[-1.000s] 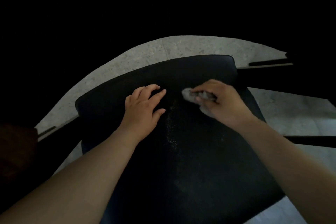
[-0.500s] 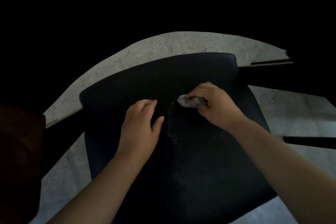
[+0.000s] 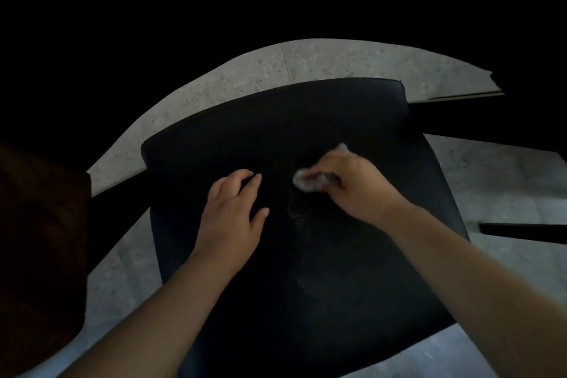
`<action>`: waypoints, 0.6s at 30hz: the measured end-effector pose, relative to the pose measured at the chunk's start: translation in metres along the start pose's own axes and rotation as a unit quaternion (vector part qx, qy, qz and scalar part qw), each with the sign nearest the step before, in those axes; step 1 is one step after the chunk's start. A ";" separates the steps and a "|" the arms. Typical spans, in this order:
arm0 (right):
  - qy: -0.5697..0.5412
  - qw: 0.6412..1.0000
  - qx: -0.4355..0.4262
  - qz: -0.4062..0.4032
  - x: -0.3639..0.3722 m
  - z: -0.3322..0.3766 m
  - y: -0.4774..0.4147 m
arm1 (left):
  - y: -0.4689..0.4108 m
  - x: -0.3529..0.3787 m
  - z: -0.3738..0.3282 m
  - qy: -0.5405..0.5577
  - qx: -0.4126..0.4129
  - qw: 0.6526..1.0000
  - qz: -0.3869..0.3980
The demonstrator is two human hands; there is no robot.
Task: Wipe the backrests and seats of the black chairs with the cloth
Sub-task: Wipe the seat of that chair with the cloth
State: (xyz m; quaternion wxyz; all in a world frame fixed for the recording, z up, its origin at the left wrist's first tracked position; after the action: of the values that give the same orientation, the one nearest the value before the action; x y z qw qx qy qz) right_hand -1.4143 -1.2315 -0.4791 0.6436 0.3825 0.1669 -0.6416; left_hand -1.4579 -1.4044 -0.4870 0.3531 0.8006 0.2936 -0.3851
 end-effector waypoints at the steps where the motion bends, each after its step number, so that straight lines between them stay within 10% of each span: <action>1: -0.002 1.000 0.000 0.011 -0.001 0.002 0.012 | 0.000 -0.001 0.001 0.006 0.001 1.000 0.002; 9: 0.015 0.983 0.041 -0.179 -0.025 0.006 -0.043 | 0.001 -0.003 0.004 0.025 0.019 1.000 0.003; 18: -0.002 1.000 0.002 0.021 0.016 0.022 0.024 | 0.000 -0.004 0.009 0.052 0.022 0.998 0.009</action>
State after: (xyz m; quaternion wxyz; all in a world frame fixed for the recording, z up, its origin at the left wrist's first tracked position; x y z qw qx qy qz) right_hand -1.3957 -1.2608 -0.4691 0.6562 0.3859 0.1564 -0.6293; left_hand -1.4642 -1.4126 -0.4877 0.3228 0.8300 0.2954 -0.3459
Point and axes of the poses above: each hand's wrist, its own y-axis away from the middle knuckle, its own x-axis out of the palm, z = x × y, the point moved 10 cm from there along -y, towards the middle knuckle, and after that the axes turned 4 degrees about -z, right-handed, at the moved point
